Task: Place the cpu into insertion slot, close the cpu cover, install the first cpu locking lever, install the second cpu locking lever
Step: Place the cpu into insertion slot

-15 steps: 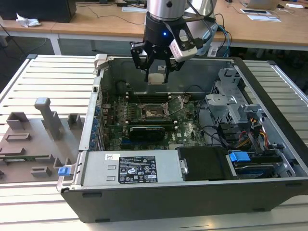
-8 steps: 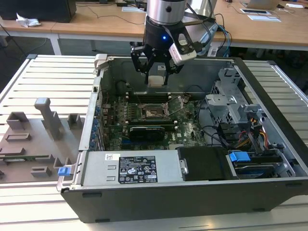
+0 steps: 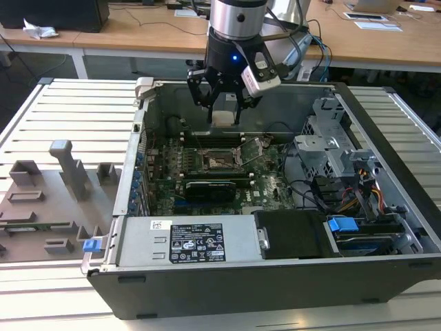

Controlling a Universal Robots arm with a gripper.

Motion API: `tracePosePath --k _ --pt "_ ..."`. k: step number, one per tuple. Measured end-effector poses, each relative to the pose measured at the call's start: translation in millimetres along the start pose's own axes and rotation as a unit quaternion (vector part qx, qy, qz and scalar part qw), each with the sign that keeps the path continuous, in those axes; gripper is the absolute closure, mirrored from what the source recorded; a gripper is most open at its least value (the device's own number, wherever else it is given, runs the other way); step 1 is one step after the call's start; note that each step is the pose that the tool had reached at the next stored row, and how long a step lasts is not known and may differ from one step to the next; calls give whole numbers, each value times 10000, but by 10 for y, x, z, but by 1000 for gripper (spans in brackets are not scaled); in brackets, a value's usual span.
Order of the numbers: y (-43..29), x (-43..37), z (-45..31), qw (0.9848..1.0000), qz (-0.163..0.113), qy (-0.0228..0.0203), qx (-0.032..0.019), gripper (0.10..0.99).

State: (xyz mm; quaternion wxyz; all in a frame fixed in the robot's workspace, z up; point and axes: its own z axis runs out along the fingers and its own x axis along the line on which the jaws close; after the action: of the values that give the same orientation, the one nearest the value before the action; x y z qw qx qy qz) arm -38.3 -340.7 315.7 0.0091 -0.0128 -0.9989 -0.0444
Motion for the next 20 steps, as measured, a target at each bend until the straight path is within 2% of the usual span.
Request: tracePosePath --k 20 --pt "-14 -3 154 10000 0 0 0 541"
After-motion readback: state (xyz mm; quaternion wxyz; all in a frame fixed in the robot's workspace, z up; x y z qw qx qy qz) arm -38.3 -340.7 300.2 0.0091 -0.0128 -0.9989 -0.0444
